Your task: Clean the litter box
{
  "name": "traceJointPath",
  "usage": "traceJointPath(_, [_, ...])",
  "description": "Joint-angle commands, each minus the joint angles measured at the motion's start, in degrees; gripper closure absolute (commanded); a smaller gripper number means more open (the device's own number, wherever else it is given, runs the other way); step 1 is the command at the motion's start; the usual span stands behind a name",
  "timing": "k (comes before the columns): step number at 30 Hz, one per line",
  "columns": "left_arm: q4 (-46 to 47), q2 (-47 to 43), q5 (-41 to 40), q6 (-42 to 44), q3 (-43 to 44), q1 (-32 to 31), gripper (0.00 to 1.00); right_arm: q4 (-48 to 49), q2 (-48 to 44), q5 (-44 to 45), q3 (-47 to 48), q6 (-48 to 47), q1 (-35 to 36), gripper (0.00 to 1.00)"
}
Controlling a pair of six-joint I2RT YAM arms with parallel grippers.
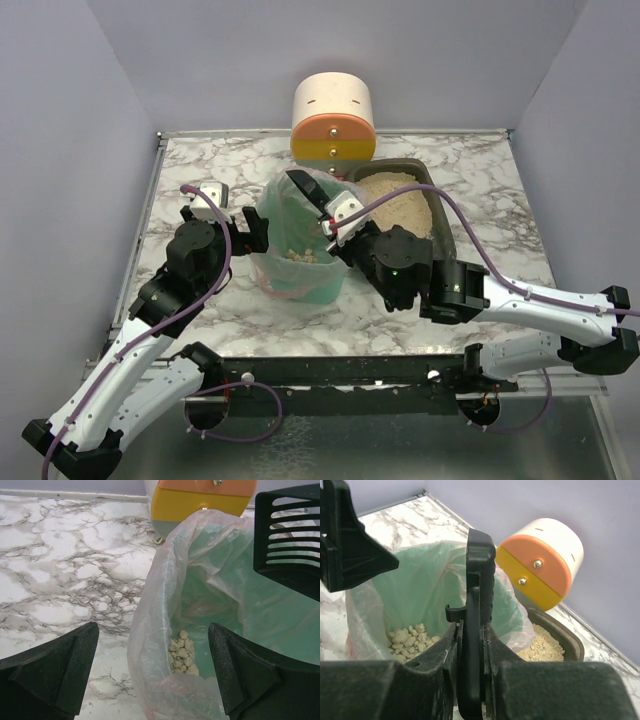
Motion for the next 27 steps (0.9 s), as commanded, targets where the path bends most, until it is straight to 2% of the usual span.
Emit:
traceJointPath(1, [0.2, 0.1, 0.2, 0.1, 0.6, 0.3, 0.01, 4.1, -1.3, 3.5, 1.0, -1.0, 0.3, 0.99])
traceJointPath(6, [0.2, 0.0, 0.1, 0.0, 0.6, 0.3, 0.01, 6.3, -5.3, 1.0, -0.7, 1.8, 0.3, 0.99])
traceJointPath(10, [0.2, -0.1, 0.0, -0.2, 0.6, 0.3, 0.01, 12.7, -10.7, 2.0, -4.9, 2.9, 0.3, 1.00])
traceJointPath(18, [0.2, 0.4, 0.3, -0.4, 0.6, 0.3, 0.01, 30.9, -20.0, 13.9, -15.6, -1.1, 0.3, 0.99])
traceJointPath(24, [0.2, 0.6, 0.4, -0.5, 0.6, 0.3, 0.01, 49.2, -20.1, 21.9, -23.9, -14.3, -0.2, 0.99])
traceJointPath(26, [0.3, 0.7, 0.4, -0.5, 0.6, 0.3, 0.01, 50.9, -19.9, 22.5, -25.6, -14.5, -2.6, 0.99])
traceJointPath(27, [0.3, 0.7, 0.4, -0.6, 0.6, 0.3, 0.01, 48.3, -19.8, 22.2, -25.8, -11.8, -4.4, 0.99])
